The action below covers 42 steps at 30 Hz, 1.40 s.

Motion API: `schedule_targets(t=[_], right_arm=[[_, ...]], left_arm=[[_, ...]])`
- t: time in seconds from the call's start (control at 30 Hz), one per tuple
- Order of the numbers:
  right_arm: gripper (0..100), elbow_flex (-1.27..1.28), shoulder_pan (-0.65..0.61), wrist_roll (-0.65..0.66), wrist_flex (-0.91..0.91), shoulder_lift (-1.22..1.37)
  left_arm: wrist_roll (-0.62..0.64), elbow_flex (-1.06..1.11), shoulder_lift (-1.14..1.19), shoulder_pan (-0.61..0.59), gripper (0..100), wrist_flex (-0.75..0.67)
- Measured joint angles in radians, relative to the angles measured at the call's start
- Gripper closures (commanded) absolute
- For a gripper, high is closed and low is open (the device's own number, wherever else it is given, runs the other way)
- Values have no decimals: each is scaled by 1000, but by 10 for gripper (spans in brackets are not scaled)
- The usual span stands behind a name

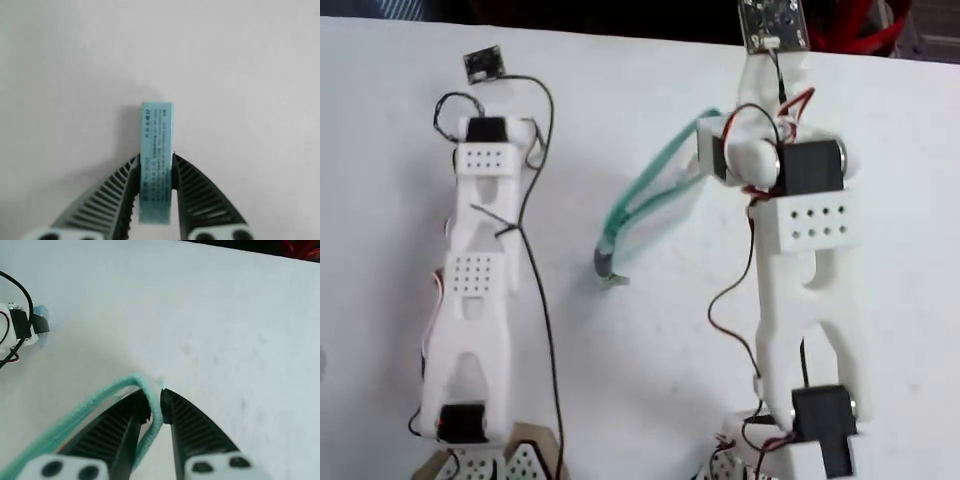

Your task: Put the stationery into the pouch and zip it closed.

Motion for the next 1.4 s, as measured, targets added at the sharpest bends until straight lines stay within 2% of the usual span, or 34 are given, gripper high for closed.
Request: schedule_targets(t=[0.23, 0.5, 0.63, 0.8, 1.0, 1.17, 1.3, 1.4], right_arm=[[978, 101, -8, 0, -72, -61], [978, 98, -37, 0, -83, -14], [978, 75, -37, -31, -68, 2], [978, 43, -38, -46, -20, 8], [978, 40, -41, -46, -12, 8], [978, 40, -43, -49, -12, 8], [978, 40, -43, -49, -12, 8], [978, 40, -43, -51, -12, 8]], left_arm=[[-98, 0, -416, 69, 976, 264], [-227, -8, -925, 173, 977, 287], [-238, 34, -1142, 222, 977, 293], [-245, 213, -1499, 376, 977, 293], [-290, 572, -1900, 608, 977, 290], [-388, 921, -2153, 697, 977, 160], [-400, 1274, -2323, 701, 977, -51], [-400, 1574, -2438, 701, 977, -261]])
